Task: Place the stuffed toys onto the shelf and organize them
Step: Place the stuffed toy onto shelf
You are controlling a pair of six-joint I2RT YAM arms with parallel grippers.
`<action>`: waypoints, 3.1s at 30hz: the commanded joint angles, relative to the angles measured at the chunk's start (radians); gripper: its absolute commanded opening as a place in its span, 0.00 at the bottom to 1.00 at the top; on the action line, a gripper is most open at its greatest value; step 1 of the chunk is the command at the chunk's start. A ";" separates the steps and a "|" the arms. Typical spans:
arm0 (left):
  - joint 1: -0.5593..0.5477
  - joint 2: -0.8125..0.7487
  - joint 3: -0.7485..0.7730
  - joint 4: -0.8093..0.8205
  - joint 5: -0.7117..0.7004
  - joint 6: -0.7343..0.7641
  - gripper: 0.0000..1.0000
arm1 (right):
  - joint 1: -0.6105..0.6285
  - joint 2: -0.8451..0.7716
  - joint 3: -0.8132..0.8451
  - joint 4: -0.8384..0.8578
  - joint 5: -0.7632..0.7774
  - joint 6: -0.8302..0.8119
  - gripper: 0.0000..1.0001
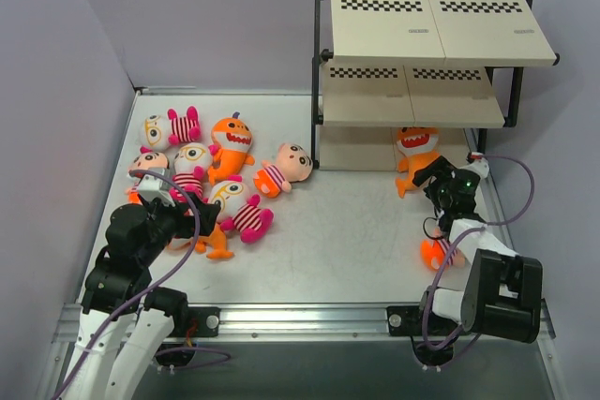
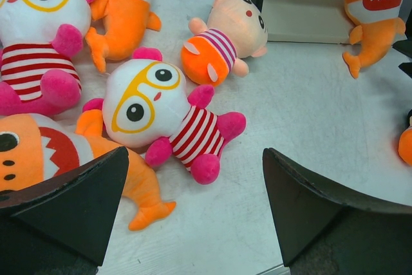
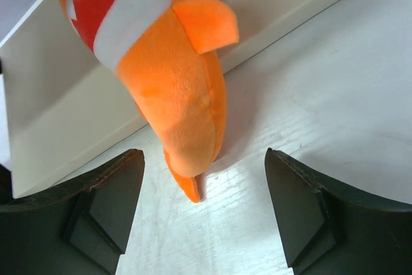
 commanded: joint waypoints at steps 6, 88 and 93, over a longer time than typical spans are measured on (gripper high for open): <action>-0.007 -0.013 0.002 0.034 0.001 0.009 0.94 | -0.080 0.067 -0.078 0.268 -0.223 0.086 0.77; -0.101 -0.032 0.000 0.024 -0.053 0.012 0.94 | -0.362 0.471 0.415 0.135 -0.464 -0.062 0.08; -0.102 -0.031 0.000 0.023 -0.054 0.012 0.94 | -0.362 0.497 0.444 0.129 -0.458 -0.068 0.05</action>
